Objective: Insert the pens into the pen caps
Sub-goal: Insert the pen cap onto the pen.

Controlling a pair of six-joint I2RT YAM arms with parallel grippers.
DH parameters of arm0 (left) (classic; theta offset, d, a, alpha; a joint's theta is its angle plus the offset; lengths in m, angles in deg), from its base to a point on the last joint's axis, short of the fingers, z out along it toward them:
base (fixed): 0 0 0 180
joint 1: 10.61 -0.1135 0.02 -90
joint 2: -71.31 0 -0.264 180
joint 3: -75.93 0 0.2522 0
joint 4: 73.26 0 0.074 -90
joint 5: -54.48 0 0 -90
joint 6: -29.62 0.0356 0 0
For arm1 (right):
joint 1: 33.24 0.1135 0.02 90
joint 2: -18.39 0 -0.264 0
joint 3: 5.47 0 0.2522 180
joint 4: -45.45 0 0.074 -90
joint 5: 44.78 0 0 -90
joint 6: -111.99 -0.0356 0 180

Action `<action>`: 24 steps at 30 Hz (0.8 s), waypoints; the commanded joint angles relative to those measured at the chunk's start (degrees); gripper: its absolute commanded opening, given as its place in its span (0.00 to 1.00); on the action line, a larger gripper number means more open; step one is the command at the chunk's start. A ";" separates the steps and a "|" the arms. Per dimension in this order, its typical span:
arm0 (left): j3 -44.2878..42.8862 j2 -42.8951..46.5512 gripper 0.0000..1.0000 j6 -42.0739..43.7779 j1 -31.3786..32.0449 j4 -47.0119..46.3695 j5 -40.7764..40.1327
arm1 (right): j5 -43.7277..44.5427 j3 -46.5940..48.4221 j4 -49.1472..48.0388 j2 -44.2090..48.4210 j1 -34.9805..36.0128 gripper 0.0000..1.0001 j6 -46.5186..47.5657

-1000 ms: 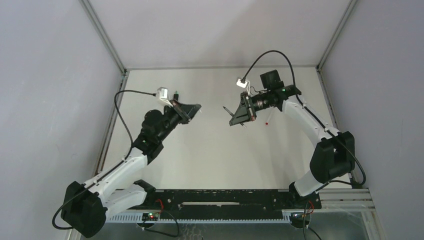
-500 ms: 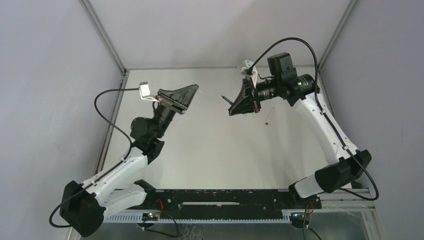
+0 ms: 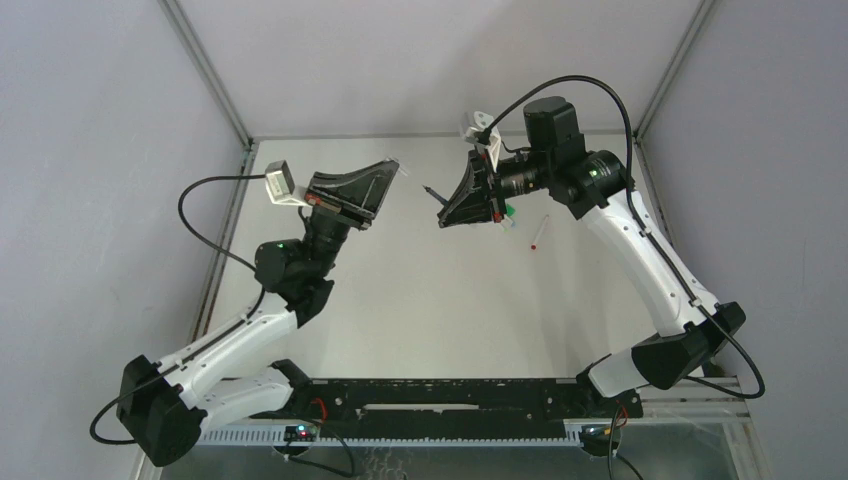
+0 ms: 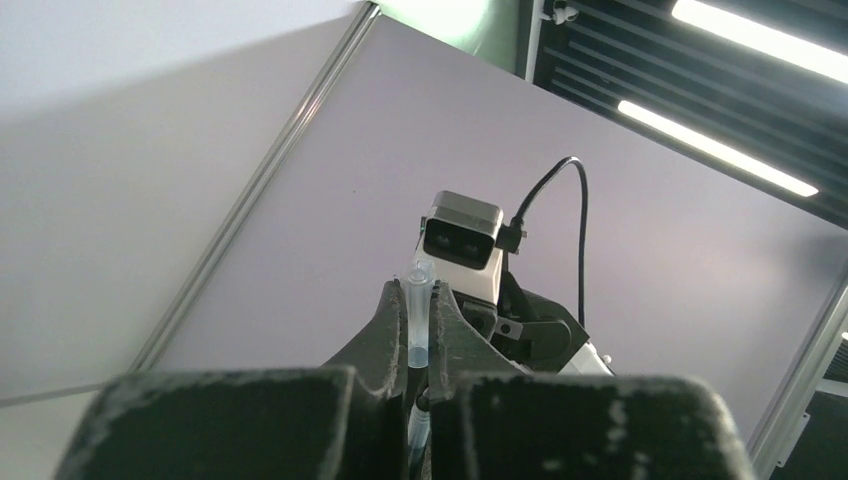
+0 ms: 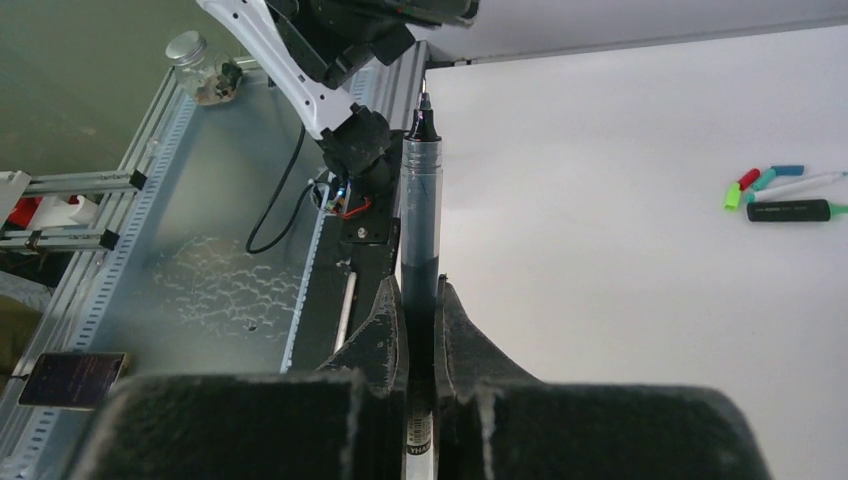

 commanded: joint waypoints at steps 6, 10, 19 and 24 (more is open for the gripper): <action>-3.87 -1.76 0.00 1.36 1.67 -1.93 -0.61 | 0.44 1.91 -5.09 0.89 1.22 0.00 -6.24; -4.23 -2.30 0.00 1.15 2.01 -2.02 -0.16 | 0.72 1.94 -5.40 0.72 1.31 0.00 -6.72; -4.45 -3.32 0.00 0.52 2.26 -2.13 0.33 | 1.26 2.10 -5.49 0.45 1.18 0.00 -6.81; -4.43 -3.62 0.00 0.27 2.23 -2.13 0.40 | 1.42 2.47 -5.84 0.14 1.10 0.00 -7.46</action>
